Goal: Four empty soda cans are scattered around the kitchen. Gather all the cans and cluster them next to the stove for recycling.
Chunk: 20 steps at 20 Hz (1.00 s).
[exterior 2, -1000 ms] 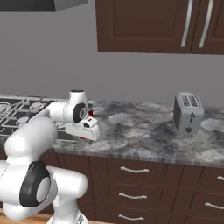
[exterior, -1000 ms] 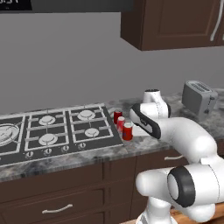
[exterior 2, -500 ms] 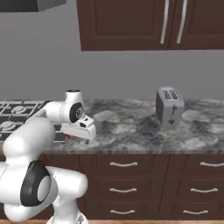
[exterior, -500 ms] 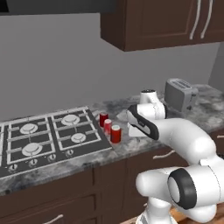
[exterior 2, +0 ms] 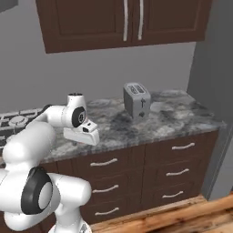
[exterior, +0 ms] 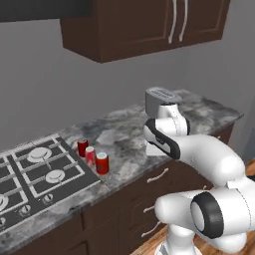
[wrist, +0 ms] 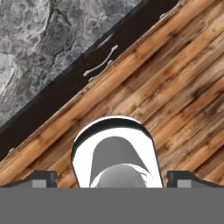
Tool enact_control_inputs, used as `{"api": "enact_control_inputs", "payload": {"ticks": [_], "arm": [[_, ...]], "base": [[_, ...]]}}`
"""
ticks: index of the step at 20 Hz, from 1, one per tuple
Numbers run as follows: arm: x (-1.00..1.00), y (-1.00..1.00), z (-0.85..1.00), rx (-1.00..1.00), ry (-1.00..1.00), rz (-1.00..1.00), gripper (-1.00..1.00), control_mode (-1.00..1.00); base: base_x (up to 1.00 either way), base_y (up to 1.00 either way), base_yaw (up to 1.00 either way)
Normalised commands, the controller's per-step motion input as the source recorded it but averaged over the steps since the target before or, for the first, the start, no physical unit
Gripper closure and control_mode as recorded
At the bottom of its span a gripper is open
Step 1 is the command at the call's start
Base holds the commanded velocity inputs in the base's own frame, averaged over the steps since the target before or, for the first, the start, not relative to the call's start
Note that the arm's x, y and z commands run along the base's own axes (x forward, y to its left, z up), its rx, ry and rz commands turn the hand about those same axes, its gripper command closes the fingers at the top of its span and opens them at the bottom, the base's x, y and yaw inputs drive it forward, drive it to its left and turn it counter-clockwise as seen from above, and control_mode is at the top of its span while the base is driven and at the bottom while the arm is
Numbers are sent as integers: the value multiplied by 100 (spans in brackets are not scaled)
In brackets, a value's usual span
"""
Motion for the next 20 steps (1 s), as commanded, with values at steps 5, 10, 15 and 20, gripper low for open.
{"api": "enact_control_inputs", "payload": {"ticks": [5, 10, 15, 20], "arm": [[0, 0, 0, 0, 0, 0, -100, 100], [0, 0, 0, 0, 0, 0, -100, 100], [0, 0, 0, 0, 0, 0, -100, 100], [0, 0, 0, 0, 0, 0, -100, 100]], "base": [[0, -13, -46], [0, -11, -47], [0, 0, -50], [0, 0, -50]]}}
